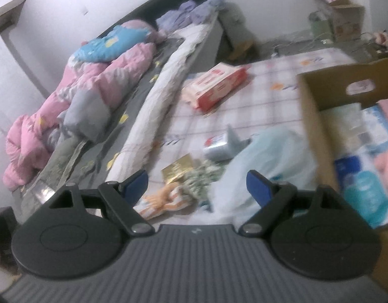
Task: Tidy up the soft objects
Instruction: 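Move the right tool back from the box toward the pile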
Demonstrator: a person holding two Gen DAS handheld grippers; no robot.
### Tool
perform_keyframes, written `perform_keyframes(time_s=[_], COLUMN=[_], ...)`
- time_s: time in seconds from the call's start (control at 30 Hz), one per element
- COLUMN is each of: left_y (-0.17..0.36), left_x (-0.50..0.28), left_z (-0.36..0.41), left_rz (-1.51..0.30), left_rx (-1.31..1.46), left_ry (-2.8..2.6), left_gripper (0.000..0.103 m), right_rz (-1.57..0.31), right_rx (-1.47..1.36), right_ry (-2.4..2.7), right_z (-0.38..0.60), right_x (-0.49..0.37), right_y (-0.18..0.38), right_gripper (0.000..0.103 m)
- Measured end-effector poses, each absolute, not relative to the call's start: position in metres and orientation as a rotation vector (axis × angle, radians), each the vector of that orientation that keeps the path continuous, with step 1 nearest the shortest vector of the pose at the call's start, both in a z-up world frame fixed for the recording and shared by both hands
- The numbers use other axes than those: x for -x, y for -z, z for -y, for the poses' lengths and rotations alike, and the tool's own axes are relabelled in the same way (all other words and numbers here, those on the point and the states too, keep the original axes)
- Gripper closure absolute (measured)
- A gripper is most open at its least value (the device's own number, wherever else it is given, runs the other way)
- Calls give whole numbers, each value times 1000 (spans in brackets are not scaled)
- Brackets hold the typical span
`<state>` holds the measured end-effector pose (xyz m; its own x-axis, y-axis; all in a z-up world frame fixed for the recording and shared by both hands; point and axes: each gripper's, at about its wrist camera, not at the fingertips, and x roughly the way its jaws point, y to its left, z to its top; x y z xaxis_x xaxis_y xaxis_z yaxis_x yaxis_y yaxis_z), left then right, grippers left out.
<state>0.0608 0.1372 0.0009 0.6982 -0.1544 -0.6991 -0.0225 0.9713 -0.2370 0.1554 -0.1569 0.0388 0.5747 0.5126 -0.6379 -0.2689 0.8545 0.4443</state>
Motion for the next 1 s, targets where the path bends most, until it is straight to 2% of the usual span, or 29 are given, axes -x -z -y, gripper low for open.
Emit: perform_keyframes(time_s=[0.47,1.0], left_y=[7,13], left_x=[-50,-68], left_z=[-153,-124], left_rz=[-768,-718], left_rx=[199,-52], left_ry=[47,123], left_gripper=[5,6], right_rz=[-940,-992], right_rx=[-286,-429], right_ry=[-588,-645], right_z=[84,90], right_x=[-167,-188], right_y=[-14,-4], right_gripper=[18,18])
